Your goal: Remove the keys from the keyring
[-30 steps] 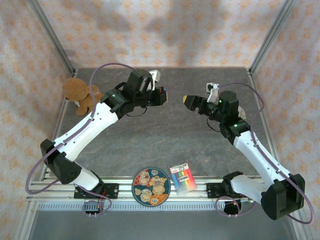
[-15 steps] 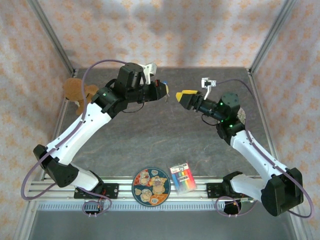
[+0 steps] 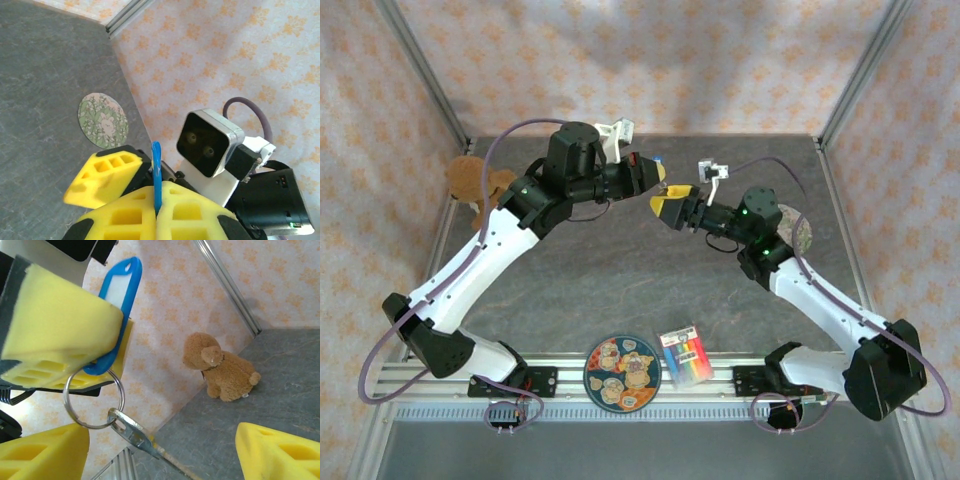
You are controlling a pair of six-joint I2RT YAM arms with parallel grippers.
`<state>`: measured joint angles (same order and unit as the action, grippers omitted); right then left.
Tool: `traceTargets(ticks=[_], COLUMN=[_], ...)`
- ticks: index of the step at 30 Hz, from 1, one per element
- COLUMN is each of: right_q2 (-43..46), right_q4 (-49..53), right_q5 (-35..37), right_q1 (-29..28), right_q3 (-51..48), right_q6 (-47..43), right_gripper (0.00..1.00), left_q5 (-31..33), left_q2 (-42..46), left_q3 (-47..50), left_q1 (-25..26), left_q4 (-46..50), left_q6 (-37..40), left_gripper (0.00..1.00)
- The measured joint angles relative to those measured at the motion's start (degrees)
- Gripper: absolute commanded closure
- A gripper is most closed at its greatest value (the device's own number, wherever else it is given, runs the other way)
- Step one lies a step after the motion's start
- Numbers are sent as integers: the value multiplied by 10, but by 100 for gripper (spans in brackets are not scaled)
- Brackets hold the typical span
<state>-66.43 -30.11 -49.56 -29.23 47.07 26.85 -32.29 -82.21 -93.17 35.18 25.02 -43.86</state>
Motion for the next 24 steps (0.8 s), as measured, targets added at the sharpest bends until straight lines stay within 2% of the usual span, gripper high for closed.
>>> traceTargets(ticks=[9, 12, 15, 17, 19, 24], right_q2=[0, 0, 0, -1, -5, -17], right_q4=[-53, -76, -95, -108, -124, -148], right_q5=[-14, -16, -18, -19, -19, -19], right_q1=[-4, -5, -6, -9, -10, -13], right_q3=[8, 8, 8, 8, 8, 8], right_q6=[34, 49, 61, 70, 79, 92], right_gripper=[51, 55, 54, 47, 45, 45], left_q5=[-13, -18, -18, -19, -19, -21], left_q2=[17, 19, 22, 24, 28, 40], left_q3=[31, 44, 57, 64, 71, 87], left_q1=[-12, -17, -20, -22, -23, -23], left_q4=[-51, -71, -90, -103, -118, -154], left_q6=[-38, -53, -68, -76, -87, -113], left_gripper=[100, 100, 100, 100, 100, 100])
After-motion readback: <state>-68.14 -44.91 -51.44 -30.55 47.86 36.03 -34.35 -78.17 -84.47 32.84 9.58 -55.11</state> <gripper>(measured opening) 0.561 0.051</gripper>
